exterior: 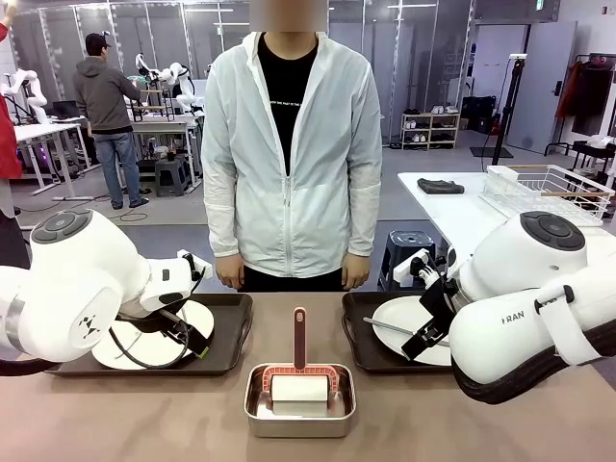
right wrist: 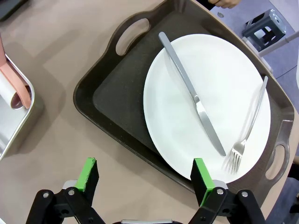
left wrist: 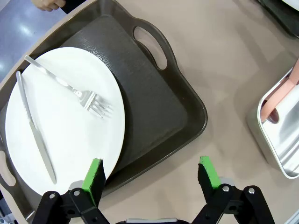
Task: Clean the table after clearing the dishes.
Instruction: When the left (or right) Handle tray is removed, use the left hand (or right hand) to clean the left (or right) side of the table with the Lint Roller.
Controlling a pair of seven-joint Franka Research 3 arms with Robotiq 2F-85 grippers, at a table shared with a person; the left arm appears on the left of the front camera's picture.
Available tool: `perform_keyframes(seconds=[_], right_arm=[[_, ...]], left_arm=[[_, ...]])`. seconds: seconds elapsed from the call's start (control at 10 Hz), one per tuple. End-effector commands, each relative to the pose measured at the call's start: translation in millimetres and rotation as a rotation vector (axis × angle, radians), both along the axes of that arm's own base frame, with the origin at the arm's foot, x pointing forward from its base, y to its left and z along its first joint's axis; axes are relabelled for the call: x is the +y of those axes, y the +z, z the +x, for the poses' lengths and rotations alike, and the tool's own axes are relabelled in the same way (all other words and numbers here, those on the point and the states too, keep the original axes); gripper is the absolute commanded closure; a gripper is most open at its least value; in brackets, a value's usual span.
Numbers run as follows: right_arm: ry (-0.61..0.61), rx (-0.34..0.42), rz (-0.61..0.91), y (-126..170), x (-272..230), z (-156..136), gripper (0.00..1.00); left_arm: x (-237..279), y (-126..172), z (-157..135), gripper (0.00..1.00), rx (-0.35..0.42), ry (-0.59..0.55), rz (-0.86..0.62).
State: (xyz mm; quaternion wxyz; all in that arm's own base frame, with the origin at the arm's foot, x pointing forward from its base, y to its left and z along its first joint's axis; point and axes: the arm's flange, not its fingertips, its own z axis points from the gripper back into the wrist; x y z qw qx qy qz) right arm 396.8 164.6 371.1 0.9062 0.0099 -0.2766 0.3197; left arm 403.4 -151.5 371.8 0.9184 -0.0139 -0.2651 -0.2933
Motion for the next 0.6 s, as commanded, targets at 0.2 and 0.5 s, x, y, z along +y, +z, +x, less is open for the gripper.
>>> perform_keyframes(seconds=[0.2, 0.5], right_arm=[[0.012, 0.020, 0.027, 11.6, -0.1, 10.6, 0.00], [0.024, 0.081, 0.113, 59.3, -2.9, 42.0, 0.00]], left_arm=[[0.0, 0.0, 0.0, 0.00, 0.000, 0.000, 0.000], [14.9, 58.6, 35.1, 0.00, 0.138, -0.054, -0.058]])
